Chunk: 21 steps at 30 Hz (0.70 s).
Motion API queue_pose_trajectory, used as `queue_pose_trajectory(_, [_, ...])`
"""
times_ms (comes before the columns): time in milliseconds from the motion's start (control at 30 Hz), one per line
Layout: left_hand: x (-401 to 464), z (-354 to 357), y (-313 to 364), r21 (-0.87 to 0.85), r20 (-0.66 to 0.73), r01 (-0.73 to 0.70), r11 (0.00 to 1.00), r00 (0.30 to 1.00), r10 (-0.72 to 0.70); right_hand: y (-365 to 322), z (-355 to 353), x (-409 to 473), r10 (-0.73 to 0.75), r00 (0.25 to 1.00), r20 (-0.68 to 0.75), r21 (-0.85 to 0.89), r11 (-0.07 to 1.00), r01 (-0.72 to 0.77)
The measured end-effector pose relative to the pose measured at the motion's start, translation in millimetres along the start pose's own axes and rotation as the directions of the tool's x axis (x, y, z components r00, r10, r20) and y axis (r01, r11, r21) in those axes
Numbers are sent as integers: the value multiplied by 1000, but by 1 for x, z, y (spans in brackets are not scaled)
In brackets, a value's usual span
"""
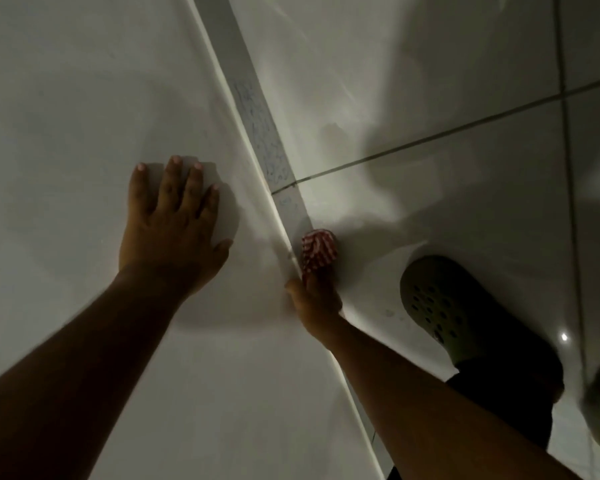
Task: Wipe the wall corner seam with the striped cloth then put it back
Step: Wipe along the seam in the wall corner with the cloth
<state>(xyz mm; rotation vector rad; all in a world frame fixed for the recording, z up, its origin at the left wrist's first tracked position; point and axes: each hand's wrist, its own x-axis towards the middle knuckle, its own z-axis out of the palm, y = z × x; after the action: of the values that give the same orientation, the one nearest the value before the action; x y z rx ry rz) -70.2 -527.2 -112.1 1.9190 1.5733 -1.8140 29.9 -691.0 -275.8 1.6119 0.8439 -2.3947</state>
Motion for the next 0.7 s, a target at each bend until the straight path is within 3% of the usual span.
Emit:
queue_pose_trajectory(67, [-1, 1, 0, 95, 2, -15, 995, 1000, 15, -8, -4, 5, -15, 999, -31, -19, 1000, 15])
queue_pose_trajectory(167, [3, -1, 3, 117, 34, -4, 993, 999, 0, -52, -21, 53, -172, 985, -28, -155, 974, 166])
queue_pose_trajectory(267, [15, -4, 9, 168, 57, -9, 986, 998, 0, -111, -31, 96, -244, 970, 12, -88, 966, 244])
queue_pose_trajectory(333, [22, -9, 6, 184, 48, 0, 983, 999, -9, -110, -27, 89, -274, 962, 1, -125, 954, 272])
queue_pose_trajectory(433, [32, -20, -16, 205, 5, 47, 978, 999, -49, -48, -16, 57, -318, 947, -33, -190, 933, 307])
queue_pose_trajectory(533, [43, -33, -44, 207, -57, 101, 973, 994, -91, -10, -7, 36, -185, 983, -5, -59, 981, 185])
queue_pose_trajectory(700, [54, -31, -49, 267, -85, 132, 955, 990, -113, -96, -21, 88, -335, 940, -68, -99, 940, 327])
